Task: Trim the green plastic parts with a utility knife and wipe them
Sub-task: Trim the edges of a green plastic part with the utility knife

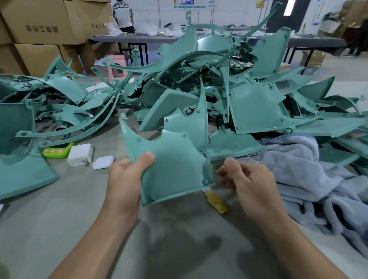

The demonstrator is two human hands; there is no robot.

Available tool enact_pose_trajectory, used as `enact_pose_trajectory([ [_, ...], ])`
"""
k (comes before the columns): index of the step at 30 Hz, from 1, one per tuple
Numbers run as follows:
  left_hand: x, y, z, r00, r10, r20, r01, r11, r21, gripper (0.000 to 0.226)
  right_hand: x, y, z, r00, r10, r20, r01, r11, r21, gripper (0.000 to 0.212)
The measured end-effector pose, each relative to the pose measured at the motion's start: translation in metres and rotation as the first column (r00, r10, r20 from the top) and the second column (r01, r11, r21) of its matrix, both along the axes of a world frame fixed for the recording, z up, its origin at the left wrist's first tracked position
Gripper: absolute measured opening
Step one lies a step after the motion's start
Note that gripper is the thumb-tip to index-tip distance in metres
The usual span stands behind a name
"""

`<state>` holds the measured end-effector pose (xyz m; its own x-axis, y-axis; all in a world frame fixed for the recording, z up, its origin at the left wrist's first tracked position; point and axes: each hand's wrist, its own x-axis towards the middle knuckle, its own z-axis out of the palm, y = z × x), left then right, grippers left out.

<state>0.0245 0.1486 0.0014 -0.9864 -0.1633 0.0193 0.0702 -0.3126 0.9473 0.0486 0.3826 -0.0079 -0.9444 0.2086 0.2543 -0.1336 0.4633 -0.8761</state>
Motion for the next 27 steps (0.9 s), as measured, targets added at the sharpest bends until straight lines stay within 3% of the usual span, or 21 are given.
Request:
enact_pose_trajectory([
  [2, 0.003, 0.001, 0.001, 0.989, -0.14, 0.048, 0.139, 0.99, 0.031, 0.023, 0.003, -0.008, 0.003, 0.958, 0.245, 0.15, -0.186, 0.927, -0.326, 0.046],
  [5, 0.006, 0.004, 0.001, 0.964, -0.257, 0.072, 0.254, 0.966, 0.046, 0.029, 0.007, -0.013, 0.003, 0.878, 0.436, 0.196, -0.308, 0.829, -0.466, 0.017],
  [8, 0.004, 0.001, -0.004, 0.972, -0.232, 0.027, 0.224, 0.96, 0.165, 0.046, 0.004, -0.016, 0.004, 0.869, 0.483, 0.109, -0.302, 0.69, -0.658, 0.02],
  [10, 0.002, -0.003, -0.005, 0.946, -0.31, -0.091, 0.322, 0.922, 0.212, 0.059, 0.003, -0.019, 0.004, 0.873, 0.487, 0.009, -0.303, 0.556, -0.774, 0.027],
  [12, 0.002, -0.003, -0.003, 0.872, -0.443, -0.207, 0.472, 0.873, 0.121, 0.062, 0.001, -0.027, 0.004, 0.888, 0.457, -0.048, -0.274, 0.442, -0.854, 0.03],
  [14, 0.004, 0.005, -0.006, 0.793, -0.561, -0.236, 0.565, 0.823, -0.06, 0.069, -0.001, -0.031, 0.001, 0.909, 0.414, -0.051, -0.244, 0.427, -0.871, 0.027],
  [15, 0.006, 0.009, -0.009, 0.778, -0.579, -0.242, 0.565, 0.814, -0.132, 0.066, 0.0, -0.036, 0.001, 0.912, 0.411, -0.018, -0.236, 0.486, -0.841, 0.023],
  [16, 0.009, 0.016, -0.014, 0.8, -0.551, -0.236, 0.522, 0.834, -0.179, 0.058, 0.0, -0.038, 0.0, 0.915, 0.402, 0.043, -0.236, 0.618, -0.749, 0.017],
  [18, 0.012, 0.029, -0.017, 0.932, -0.281, -0.23, 0.22, 0.941, -0.257, 0.034, 0.002, -0.036, -0.003, 0.939, 0.301, 0.165, -0.244, 0.923, -0.296, 0.016],
  [19, 0.014, 0.034, -0.015, 0.952, -0.122, -0.281, 0.024, 0.945, -0.327, 0.028, 0.003, -0.033, -0.003, 0.966, 0.208, 0.154, -0.206, 0.978, -0.031, 0.015],
  [21, 0.016, 0.032, -0.012, 0.916, -0.022, -0.4, -0.189, 0.857, -0.479, 0.034, 0.005, -0.021, 0.003, 1.0, 0.0, -0.017, 0.004, 0.974, 0.228, 0.012],
  [23, 0.015, 0.023, -0.012, 0.897, -0.002, -0.443, -0.291, 0.75, -0.594, 0.02, 0.0, 0.003, 0.01, 0.94, -0.242, -0.239, 0.311, 0.897, 0.316, 0.036],
  [24, 0.015, 0.018, -0.016, 0.891, 0.01, -0.454, -0.331, 0.698, -0.635, 0.014, -0.003, 0.017, 0.014, 0.906, -0.329, -0.268, 0.414, 0.823, 0.389, 0.049],
  [25, 0.014, 0.015, -0.019, 0.883, 0.014, -0.47, -0.364, 0.651, -0.665, 0.023, -0.007, 0.031, 0.018, 0.897, -0.38, -0.227, 0.442, 0.735, 0.515, 0.062],
  [27, 0.013, 0.013, -0.023, 0.886, 0.014, -0.463, -0.367, 0.632, -0.683, 0.025, -0.012, 0.054, 0.019, 0.892, -0.446, -0.073, 0.327, 0.524, 0.786, 0.081],
])
